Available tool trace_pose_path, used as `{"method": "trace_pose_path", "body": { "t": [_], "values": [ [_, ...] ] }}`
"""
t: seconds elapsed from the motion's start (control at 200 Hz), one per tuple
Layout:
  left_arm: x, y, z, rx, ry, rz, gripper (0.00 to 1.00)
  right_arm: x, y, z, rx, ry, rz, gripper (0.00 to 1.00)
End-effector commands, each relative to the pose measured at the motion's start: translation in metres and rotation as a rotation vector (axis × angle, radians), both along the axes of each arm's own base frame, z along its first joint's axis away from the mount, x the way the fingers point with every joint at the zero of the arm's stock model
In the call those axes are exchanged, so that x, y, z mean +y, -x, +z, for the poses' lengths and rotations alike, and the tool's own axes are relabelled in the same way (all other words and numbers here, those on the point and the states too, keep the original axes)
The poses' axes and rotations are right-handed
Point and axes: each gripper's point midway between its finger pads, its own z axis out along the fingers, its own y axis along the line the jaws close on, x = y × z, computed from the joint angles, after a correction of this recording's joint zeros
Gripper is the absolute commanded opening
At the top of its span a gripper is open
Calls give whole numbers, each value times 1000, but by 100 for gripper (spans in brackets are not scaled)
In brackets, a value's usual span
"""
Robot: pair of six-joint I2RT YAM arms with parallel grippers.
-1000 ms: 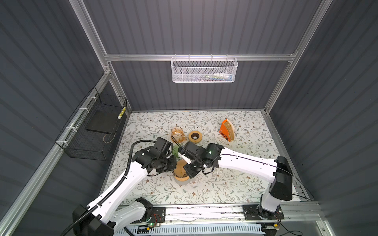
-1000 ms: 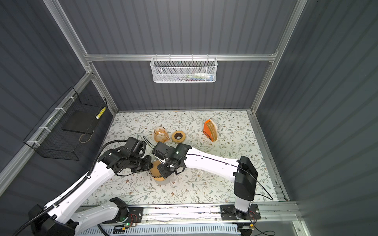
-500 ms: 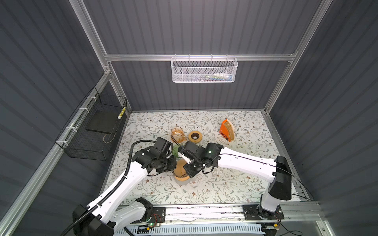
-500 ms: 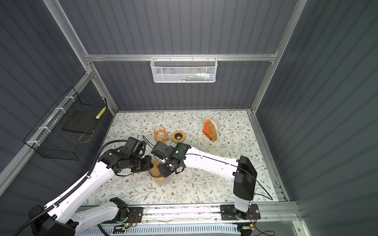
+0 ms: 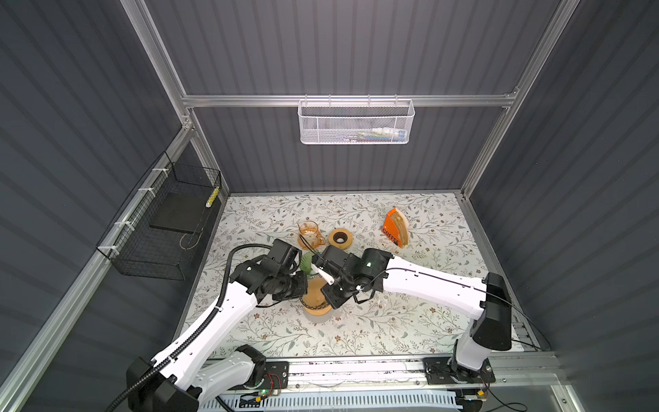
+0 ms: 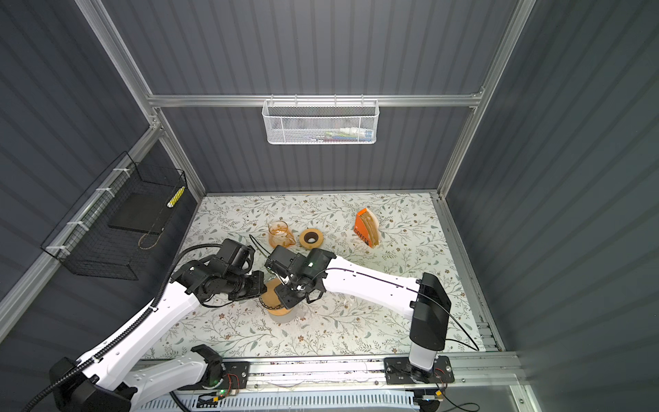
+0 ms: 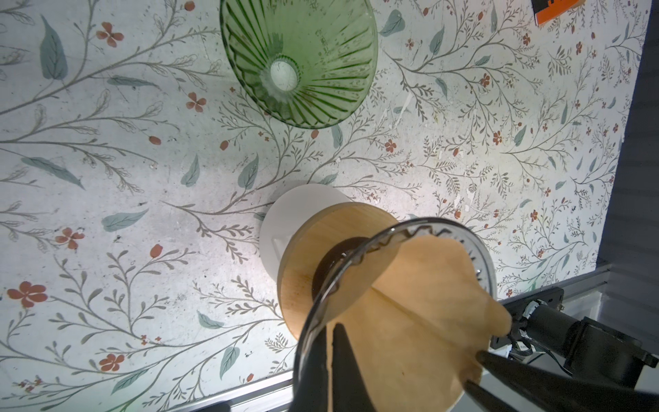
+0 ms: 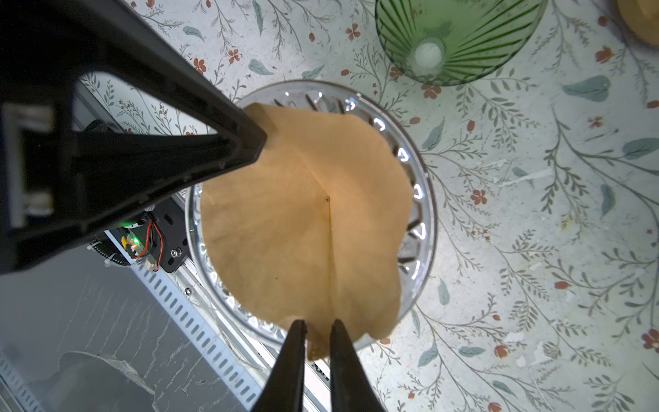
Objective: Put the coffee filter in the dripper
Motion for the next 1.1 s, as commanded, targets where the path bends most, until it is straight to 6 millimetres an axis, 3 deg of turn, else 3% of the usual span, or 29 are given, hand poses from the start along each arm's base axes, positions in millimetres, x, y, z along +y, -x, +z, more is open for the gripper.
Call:
{"method": "trace_pose_path", "body": {
  "t": [0.0,0.4,0.65,0.815,1.096],
  "values": [
    [-2,-4,20,-52,23,1,8,-1,0,21,-24,-37,-6,19],
    [-2,-6,30,-83,43,19,8,2,-1,29,-32,-79,-18,19],
    [8,-19,50,-169,19,82,8,2,-12,44,-38,-139,-42,19],
    [17,-36,70,-249,-41,116,10,-6,-40,59,-58,-198,-102,18],
    [1,-88,103,-358,-41,108,11,-29,-113,79,-125,-271,-183,20]
  ]
}}
